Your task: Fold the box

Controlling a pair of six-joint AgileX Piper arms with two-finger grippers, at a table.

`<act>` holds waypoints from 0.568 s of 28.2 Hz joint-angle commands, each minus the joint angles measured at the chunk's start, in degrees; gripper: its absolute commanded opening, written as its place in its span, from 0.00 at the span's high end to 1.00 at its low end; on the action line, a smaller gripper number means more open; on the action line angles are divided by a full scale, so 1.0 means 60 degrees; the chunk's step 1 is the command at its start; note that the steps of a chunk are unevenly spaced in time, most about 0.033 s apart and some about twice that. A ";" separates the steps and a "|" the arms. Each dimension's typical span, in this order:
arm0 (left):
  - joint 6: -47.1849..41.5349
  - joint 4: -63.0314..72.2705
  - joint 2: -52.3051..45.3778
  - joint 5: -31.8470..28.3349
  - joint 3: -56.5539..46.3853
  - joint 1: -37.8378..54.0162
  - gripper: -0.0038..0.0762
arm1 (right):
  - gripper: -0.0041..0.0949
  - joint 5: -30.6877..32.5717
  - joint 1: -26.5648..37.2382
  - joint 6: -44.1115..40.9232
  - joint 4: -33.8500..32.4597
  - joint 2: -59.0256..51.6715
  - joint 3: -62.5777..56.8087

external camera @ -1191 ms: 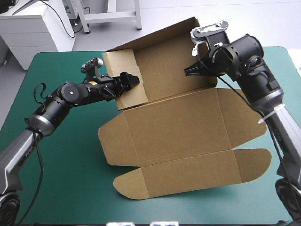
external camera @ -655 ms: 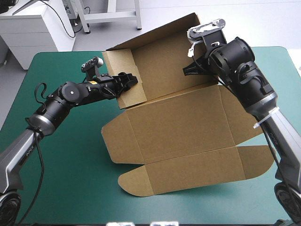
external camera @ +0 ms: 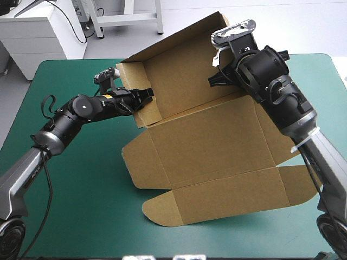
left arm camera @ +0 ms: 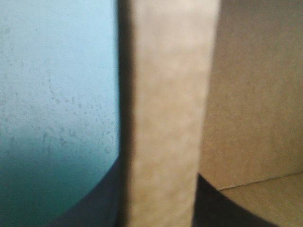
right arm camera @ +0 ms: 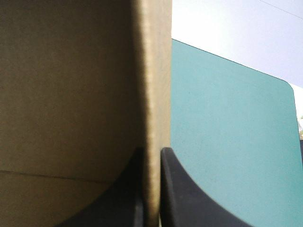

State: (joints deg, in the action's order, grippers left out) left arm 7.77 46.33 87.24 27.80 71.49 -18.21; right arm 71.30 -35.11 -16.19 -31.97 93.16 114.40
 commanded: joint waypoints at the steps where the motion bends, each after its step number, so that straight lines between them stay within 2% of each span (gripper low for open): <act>1: 0.0030 0.1015 -0.0828 0.0082 0.0335 -0.0114 0.96 | 0.98 0.0060 -0.0018 -0.0462 0.0035 -0.0347 0.0119; 16: 0.0030 0.0892 -0.1189 0.0720 0.0350 -0.0114 0.96 | 0.98 0.0060 0.0003 -0.1358 -0.0293 -0.0106 -0.0113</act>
State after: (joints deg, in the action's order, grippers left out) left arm 7.52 43.23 84.18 29.96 70.94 -17.77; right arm 71.35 -35.32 -21.29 -32.63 93.31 112.81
